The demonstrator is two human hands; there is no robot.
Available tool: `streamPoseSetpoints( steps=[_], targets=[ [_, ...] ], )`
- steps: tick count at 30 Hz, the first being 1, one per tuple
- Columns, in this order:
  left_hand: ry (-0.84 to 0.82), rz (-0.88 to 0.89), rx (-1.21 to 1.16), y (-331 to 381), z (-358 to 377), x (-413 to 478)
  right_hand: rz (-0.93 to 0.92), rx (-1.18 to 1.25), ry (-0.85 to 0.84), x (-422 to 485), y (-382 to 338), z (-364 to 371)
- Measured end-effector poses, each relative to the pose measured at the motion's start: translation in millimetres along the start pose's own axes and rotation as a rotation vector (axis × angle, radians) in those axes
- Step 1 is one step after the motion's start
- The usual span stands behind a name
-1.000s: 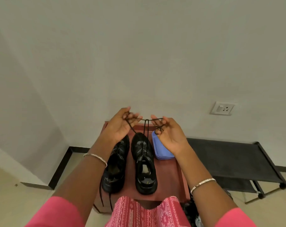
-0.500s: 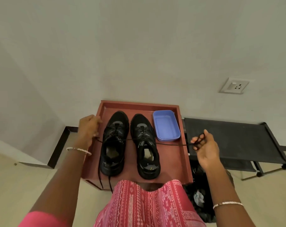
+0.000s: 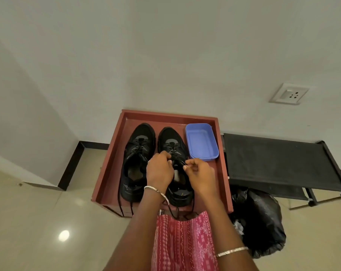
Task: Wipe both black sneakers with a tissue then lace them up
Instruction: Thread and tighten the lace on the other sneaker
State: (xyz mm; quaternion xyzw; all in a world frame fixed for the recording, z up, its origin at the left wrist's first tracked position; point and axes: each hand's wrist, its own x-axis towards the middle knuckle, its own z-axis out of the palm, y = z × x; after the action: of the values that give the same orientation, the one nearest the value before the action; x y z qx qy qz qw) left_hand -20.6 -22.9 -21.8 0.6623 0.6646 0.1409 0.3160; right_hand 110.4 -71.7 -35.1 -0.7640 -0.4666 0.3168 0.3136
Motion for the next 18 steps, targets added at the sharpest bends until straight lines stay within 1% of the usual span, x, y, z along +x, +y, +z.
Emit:
streamPoseSetpoints(
  steps=[5, 7, 10, 13, 16, 18],
  targets=[
    [0.083, -0.04, -0.086, -12, 29, 8, -0.011, 0.042, 0.11, 18, -1, 28],
    [0.129, -0.077, -0.18, -18, 33, 11, -0.007, 0.072, 0.139, 23, 3, 32],
    [0.14, -0.116, -0.273, -24, 34, 15, 0.014, 0.076, 0.127, 29, 8, 29],
    [0.144, -0.127, -0.253, -26, 32, 23, 0.038, 0.047, 0.095, 36, 8, 26],
    [0.171, -0.152, -0.243, -23, 34, 28, 0.051, -0.083, 0.094, 41, 7, 28],
    [0.191, -0.18, -0.251, -22, 36, 29, 0.065, -0.121, 0.097, 43, 7, 29]
  ],
)
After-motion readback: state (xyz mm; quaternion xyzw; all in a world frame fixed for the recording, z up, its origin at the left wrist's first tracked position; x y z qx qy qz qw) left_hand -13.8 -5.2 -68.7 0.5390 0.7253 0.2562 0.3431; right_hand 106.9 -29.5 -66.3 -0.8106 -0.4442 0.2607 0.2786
